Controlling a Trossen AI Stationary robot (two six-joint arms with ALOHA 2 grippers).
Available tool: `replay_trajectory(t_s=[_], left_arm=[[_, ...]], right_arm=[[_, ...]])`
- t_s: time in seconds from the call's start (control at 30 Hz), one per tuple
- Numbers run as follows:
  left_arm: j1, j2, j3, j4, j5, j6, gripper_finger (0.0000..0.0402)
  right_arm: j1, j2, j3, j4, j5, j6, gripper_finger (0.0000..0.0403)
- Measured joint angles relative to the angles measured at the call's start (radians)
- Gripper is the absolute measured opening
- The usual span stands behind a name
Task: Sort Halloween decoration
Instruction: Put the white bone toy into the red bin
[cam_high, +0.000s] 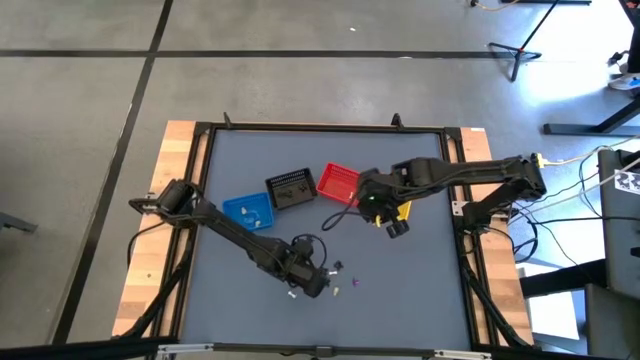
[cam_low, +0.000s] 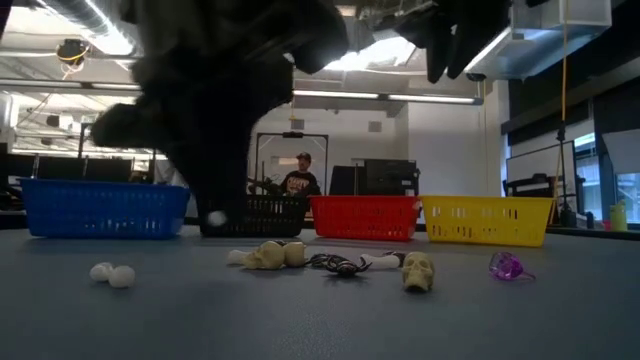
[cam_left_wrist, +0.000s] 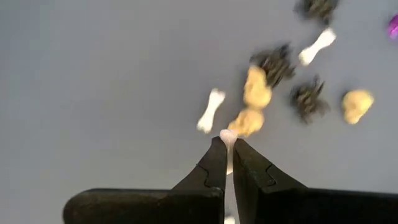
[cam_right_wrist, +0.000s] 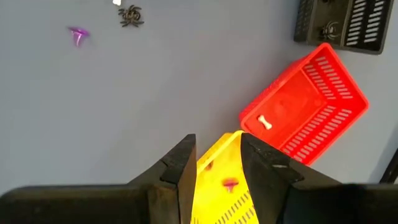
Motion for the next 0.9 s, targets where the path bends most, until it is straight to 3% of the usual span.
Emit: replay_trajectory(t_s=[0.17, 0.63, 0.9], left_arm=[[0.045, 0.000, 0.026, -0.004, -0.039, 0.101, 0.0000], [0.215, -0.001, 0.121, -0.001, -0.152, 0.454, 0.0000], [0.342, -0.002, 0.193, 0.011, -0.237, 0.716, 0.0000]], right_arm=[[0.000, -0.032, -0.016, -0.013, 0.000, 0.026, 0.0124], [0.000, -0.277, -0.338, 0.083, 0.000, 0.196, 0.0124], [0.000, -0.327, -0.432, 0.186, 0.000, 0.257, 0.0124]])
